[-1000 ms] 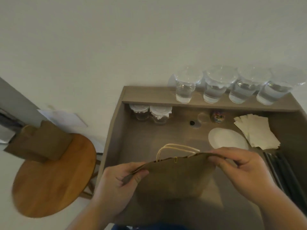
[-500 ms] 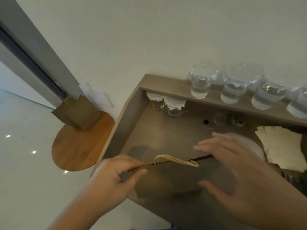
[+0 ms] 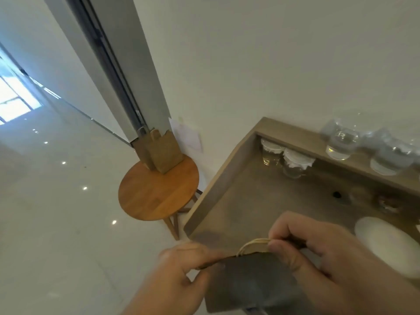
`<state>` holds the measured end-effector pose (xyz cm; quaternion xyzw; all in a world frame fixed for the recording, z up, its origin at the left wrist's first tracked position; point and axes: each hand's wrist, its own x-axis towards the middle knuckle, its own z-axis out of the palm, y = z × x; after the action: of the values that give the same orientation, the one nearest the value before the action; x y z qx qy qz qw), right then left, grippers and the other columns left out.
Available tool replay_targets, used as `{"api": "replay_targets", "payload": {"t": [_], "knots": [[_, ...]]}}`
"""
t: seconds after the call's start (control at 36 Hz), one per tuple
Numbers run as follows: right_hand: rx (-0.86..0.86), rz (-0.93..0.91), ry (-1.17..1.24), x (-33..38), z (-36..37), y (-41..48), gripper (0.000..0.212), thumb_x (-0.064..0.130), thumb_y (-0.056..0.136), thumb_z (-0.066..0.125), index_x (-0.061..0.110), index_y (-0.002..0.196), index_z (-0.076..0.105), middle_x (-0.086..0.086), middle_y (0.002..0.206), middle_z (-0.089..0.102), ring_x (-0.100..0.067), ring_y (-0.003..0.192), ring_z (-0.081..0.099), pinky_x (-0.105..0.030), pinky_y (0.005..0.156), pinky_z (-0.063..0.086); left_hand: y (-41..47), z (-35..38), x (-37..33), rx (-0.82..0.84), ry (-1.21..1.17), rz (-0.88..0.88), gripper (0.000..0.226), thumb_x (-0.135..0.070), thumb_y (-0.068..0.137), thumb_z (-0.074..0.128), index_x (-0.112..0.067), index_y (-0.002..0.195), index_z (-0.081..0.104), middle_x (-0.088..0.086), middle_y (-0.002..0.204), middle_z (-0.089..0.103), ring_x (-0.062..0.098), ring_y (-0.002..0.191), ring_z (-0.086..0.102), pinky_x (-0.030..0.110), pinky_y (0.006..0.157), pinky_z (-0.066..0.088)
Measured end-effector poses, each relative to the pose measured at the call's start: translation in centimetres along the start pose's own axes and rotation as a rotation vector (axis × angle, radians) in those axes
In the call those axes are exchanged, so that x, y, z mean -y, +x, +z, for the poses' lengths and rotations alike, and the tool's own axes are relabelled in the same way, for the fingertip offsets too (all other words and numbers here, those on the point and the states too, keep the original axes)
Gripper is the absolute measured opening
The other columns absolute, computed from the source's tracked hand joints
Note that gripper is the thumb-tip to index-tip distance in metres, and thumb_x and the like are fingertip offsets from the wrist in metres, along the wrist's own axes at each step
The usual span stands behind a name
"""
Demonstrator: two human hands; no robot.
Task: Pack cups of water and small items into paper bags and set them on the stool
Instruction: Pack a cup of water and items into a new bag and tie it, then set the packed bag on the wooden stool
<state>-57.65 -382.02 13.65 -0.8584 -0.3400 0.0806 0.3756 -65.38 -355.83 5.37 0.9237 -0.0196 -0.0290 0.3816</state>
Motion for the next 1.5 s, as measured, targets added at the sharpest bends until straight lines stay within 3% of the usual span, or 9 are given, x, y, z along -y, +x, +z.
{"api": "replay_targets", "payload": {"t": [0.31, 0.42, 0.58, 0.69, 0.78, 0.89, 1.03, 1.19, 1.5], "knots": [[0.034, 0.063, 0.037, 12.8, 9.6, 2.5, 0.064, 0.098, 0.075, 0.032, 0.046, 0.093, 0.063, 0.007, 0.073, 0.065, -0.016, 0.067, 0.063, -0.034, 0.058, 0.053, -10.6, -7.3, 7.8, -0.147, -0.109, -0.019, 0.028, -0.061, 0.083, 0.063, -0.059, 0.11, 0.072, -0.031, 0.099, 0.072, -0.001, 0.098, 0.069, 0.025, 0.083, 0.059], [0.062, 0.07, 0.127, 17.0, 14.0, 4.3, 0.035, 0.07, 0.086, 0.053, 0.039, 0.094, 0.067, 0.004, 0.069, 0.065, -0.009, 0.062, 0.057, -0.036, 0.06, 0.048, -14.6, -10.3, 11.6, -0.215, -0.108, -0.065, 0.022, -0.051, 0.088, 0.071, -0.057, 0.108, 0.071, -0.031, 0.099, 0.071, -0.003, 0.098, 0.068, 0.021, 0.086, 0.055], [0.098, 0.082, 0.212, 22.0, 20.7, 7.3, 0.031, 0.063, 0.077, 0.056, 0.036, 0.087, 0.069, -0.002, 0.067, 0.062, -0.01, 0.063, 0.056, -0.029, 0.062, 0.045, -19.2, -13.9, 17.0, -0.292, -0.107, -0.186, 0.02, -0.048, 0.09, 0.069, -0.058, 0.107, 0.068, -0.034, 0.102, 0.069, -0.005, 0.104, 0.064, 0.023, 0.093, 0.053], [0.133, 0.102, 0.296, 23.7, 24.5, 9.6, 0.025, 0.049, 0.089, 0.062, 0.025, 0.085, 0.067, -0.013, 0.067, 0.058, -0.018, 0.063, 0.055, -0.036, 0.065, 0.045, -20.7, -15.5, 19.7, -0.424, -0.085, -0.257, 0.03, -0.06, 0.083, 0.058, -0.059, 0.113, 0.062, -0.03, 0.102, 0.069, -0.005, 0.102, 0.063, 0.024, 0.092, 0.053], [0.188, 0.1, 0.309, 24.1, 26.4, 11.7, 0.019, 0.03, 0.101, 0.064, 0.028, 0.082, 0.067, -0.005, 0.063, 0.059, -0.017, 0.062, 0.056, -0.035, 0.063, 0.047, -21.1, -16.7, 21.3, -0.498, -0.106, -0.312, 0.035, -0.057, 0.084, 0.062, -0.062, 0.118, 0.057, -0.03, 0.108, 0.067, -0.007, 0.107, 0.061, 0.026, 0.098, 0.053], [0.194, 0.112, 0.331, 24.6, 28.5, 15.1, 0.022, 0.029, 0.103, 0.062, 0.031, 0.082, 0.067, 0.003, 0.062, 0.062, -0.014, 0.062, 0.059, -0.03, 0.064, 0.051, -20.4, -18.5, 23.2, -0.596, -0.107, -0.355, 0.051, -0.034, 0.088, 0.077, -0.059, 0.125, 0.054, -0.033, 0.117, 0.061, -0.005, 0.117, 0.057, 0.024, 0.1, 0.051], [0.229, 0.168, 0.417, 24.3, 30.8, 20.1, 0.024, 0.052, 0.084, 0.059, 0.031, 0.082, 0.07, 0.002, 0.063, 0.063, -0.015, 0.061, 0.059, -0.03, 0.063, 0.051, -17.2, -20.8, 26.1, -0.592, -0.067, -0.375, 0.055, -0.039, 0.09, 0.076, -0.06, 0.132, 0.047, -0.039, 0.122, 0.052, -0.008, 0.121, 0.052, 0.016, 0.1, 0.046], [0.285, 0.173, 0.388, 21.6, 32.9, 26.8, 0.019, 0.035, 0.101, 0.061, 0.025, 0.088, 0.069, 0.001, 0.071, 0.069, -0.011, 0.065, 0.064, -0.024, 0.068, 0.058, -11.7, -23.8, 29.4, -0.512, 0.075, -0.412, 0.047, -0.041, 0.092, 0.074, -0.057, 0.131, 0.051, -0.042, 0.127, 0.045, -0.016, 0.124, 0.041, -0.005, 0.091, 0.026], [0.242, 0.303, 0.401, 18.3, 35.1, 37.5, 0.021, 0.03, 0.107, 0.056, 0.022, 0.094, 0.07, 0.004, 0.081, 0.074, -0.011, 0.082, 0.07, -0.017, 0.074, 0.057, -2.3, -29.2, 33.6, -0.408, 0.047, -0.398, 0.043, -0.047, 0.098, 0.064, -0.059, 0.136, 0.047, -0.041, 0.145, 0.038, -0.009, 0.137, 0.037, 0.018, 0.117, 0.032]]}}
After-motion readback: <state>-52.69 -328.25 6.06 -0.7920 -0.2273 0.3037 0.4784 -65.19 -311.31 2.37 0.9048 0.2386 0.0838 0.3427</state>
